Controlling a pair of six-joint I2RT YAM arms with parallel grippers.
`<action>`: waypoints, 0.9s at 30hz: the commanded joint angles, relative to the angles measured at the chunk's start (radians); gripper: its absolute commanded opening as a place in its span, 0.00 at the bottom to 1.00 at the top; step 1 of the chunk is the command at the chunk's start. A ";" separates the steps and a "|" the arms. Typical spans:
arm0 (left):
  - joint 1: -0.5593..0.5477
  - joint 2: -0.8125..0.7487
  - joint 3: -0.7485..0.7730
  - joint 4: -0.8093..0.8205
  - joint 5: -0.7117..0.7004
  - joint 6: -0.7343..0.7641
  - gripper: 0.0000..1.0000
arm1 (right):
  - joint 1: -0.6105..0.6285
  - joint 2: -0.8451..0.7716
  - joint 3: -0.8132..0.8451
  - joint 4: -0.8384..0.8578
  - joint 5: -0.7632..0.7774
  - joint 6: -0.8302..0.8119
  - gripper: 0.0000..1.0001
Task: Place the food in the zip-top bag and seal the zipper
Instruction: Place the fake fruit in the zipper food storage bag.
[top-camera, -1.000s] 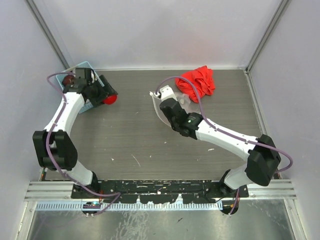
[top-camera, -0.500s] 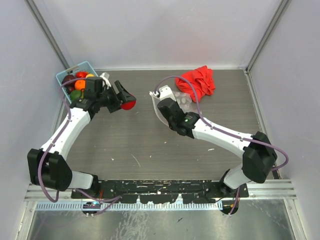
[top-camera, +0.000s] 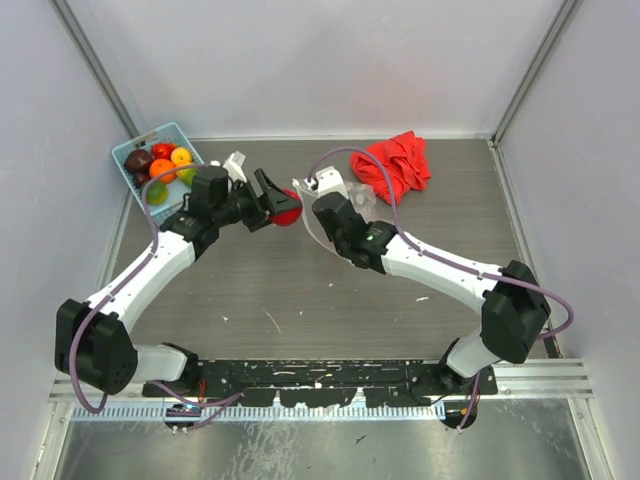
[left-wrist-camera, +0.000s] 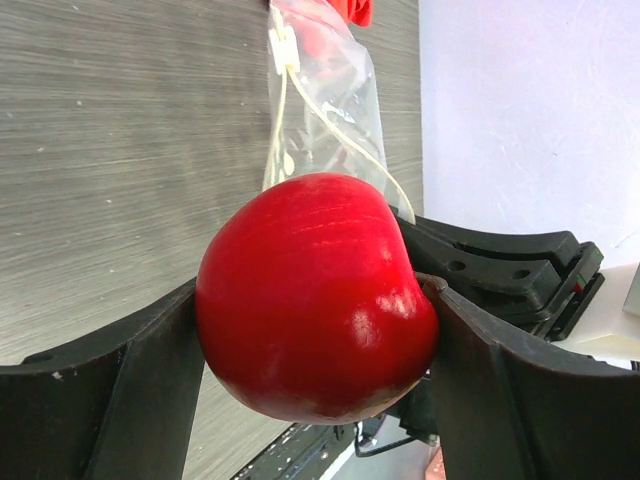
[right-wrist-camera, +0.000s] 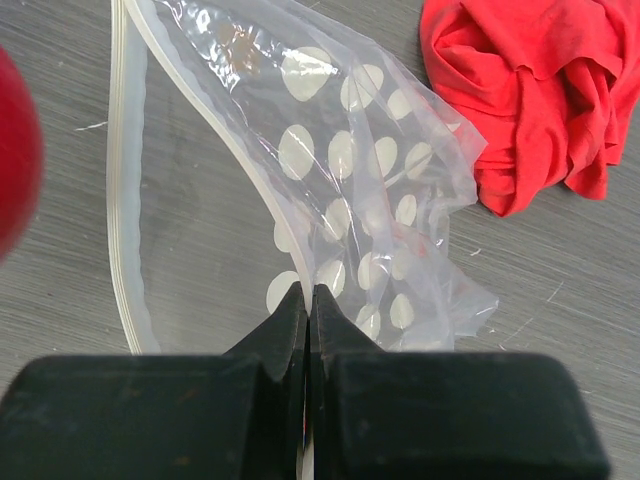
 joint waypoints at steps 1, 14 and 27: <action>-0.040 -0.014 -0.021 0.189 0.031 -0.070 0.39 | 0.003 -0.002 0.055 0.041 -0.029 0.038 0.00; -0.109 0.035 -0.077 0.279 -0.006 -0.118 0.39 | 0.002 0.000 0.084 0.033 -0.113 0.083 0.00; -0.116 0.063 -0.081 0.098 -0.155 -0.089 0.42 | 0.003 -0.026 0.085 0.050 -0.199 0.120 0.00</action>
